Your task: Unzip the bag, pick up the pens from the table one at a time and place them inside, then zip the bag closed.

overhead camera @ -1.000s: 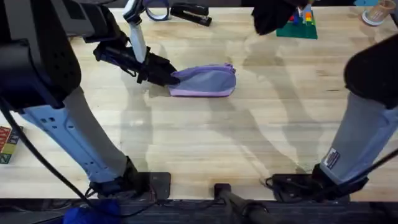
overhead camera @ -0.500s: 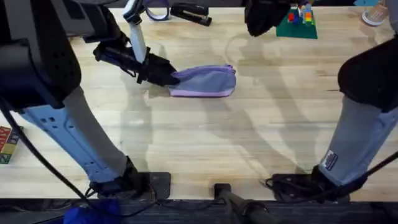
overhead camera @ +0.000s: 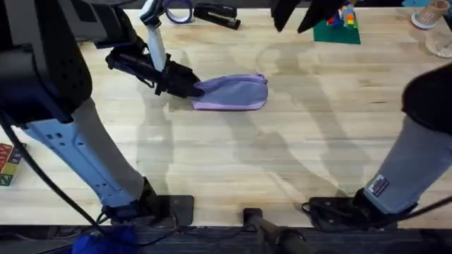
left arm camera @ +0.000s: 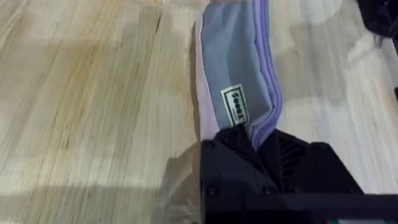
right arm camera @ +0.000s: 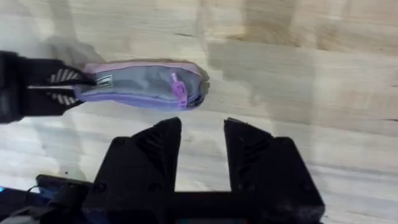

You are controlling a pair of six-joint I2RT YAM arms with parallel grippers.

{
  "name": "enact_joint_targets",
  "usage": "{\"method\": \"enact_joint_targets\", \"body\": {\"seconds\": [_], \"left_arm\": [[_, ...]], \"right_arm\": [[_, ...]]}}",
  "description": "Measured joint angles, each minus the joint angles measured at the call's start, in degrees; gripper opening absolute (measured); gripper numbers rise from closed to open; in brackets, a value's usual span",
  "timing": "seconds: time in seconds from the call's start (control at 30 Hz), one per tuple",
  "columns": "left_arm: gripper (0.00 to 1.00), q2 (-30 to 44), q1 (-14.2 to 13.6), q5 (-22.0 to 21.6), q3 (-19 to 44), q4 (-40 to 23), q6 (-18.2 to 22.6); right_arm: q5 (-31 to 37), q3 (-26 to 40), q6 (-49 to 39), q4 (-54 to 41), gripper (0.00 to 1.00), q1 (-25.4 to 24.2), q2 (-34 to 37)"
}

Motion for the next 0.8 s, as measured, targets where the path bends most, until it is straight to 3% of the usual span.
{"method": "enact_joint_targets", "body": {"seconds": [0.17,0.37,0.47,0.8], "left_arm": [[0.043,0.01,0.00,0.00,0.00,-0.02,0.00],[0.043,0.00,-0.01,0.02,0.00,-0.13,0.00],[0.043,0.00,0.00,0.02,0.00,-0.15,0.00],[0.043,0.00,0.00,0.02,0.00,-0.15,0.15]], "right_arm": [[-0.36,-0.06,-0.27,0.00,0.534,0.00,-5.35],[-0.39,-7.47,-1.10,0.00,0.869,-0.45,-14.73],[-0.37,-13.22,-1.54,0.00,0.979,-1.97,-19.28],[-0.37,-21.20,-1.96,0.00,0.996,-8.79,-25.31]]}}
